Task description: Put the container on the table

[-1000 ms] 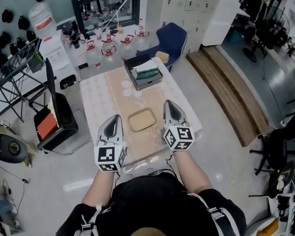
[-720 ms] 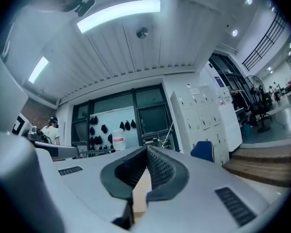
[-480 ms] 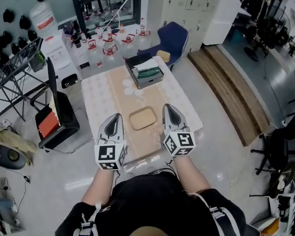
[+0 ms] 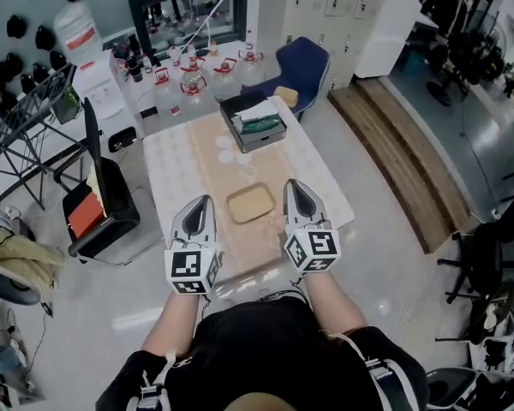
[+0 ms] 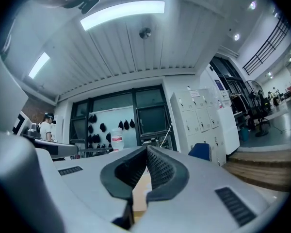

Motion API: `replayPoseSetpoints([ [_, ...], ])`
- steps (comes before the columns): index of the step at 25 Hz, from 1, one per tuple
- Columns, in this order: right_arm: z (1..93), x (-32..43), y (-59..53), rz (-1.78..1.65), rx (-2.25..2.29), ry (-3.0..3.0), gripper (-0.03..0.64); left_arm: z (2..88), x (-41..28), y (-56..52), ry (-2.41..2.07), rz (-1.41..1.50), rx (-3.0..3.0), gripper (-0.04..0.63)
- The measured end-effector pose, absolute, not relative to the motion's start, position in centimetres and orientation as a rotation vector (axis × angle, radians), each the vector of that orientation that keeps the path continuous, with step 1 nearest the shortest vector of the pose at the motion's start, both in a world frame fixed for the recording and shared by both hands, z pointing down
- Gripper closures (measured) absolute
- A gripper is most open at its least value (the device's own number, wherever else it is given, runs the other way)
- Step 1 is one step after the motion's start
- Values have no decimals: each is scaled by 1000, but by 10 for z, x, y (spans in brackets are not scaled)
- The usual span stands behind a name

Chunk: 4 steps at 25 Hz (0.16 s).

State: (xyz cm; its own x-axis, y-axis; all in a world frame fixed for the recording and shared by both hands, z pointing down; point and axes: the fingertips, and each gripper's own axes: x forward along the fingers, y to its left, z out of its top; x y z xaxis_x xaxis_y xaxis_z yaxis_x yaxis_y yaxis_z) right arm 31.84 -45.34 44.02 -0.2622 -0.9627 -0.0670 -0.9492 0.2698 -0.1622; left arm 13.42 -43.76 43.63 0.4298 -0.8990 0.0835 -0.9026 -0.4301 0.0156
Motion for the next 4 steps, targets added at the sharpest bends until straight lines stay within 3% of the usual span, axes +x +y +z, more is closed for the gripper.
replayPoseSetpoints([
  [4,438,315,-451,-147,-1800,2373,603,436,130,-436,-1645,96,2606,583],
])
